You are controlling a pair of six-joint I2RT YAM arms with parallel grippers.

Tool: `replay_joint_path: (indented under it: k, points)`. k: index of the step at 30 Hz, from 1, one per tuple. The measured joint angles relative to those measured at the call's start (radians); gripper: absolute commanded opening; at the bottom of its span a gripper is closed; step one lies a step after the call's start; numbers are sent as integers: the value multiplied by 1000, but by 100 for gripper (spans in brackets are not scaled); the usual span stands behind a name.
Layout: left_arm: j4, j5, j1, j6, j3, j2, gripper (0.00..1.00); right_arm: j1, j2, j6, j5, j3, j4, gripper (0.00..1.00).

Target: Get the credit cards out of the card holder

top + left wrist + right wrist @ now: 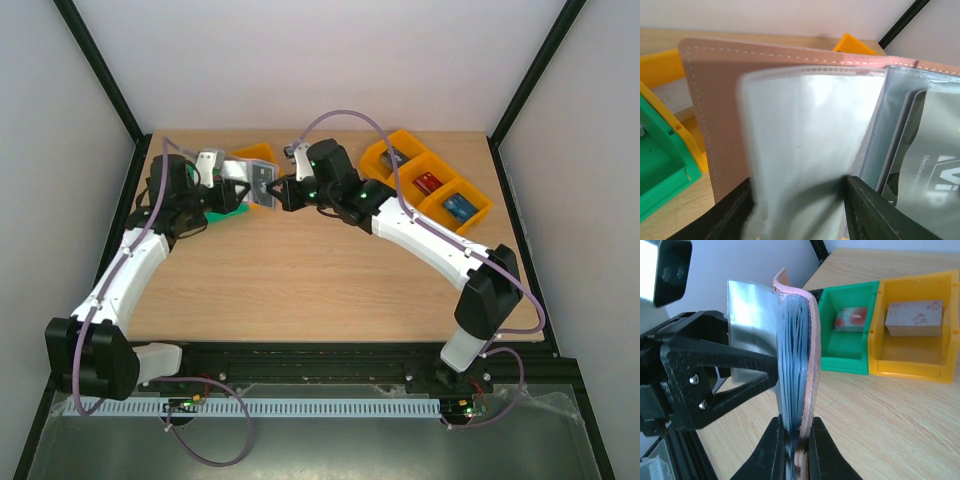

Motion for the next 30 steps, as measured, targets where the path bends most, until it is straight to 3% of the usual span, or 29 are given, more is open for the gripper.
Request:
replay_joint_path:
  k: [10, 16, 25, 30]
  points:
    - [-12, 16, 85, 14, -10, -30, 60, -8, -17, -49, -29, -13, 4, 2]
    - [8, 0, 117, -4, -63, -30, 63, -2, -12, -28, 133, -9, -82, 1]
    - [25, 8, 171, -45, -85, -46, 57, 52, 198, -7, 473, 140, -267, 2]
    - [113, 133, 150, -114, -120, -57, 52, 97, 308, -8, 505, 201, -315, 1]
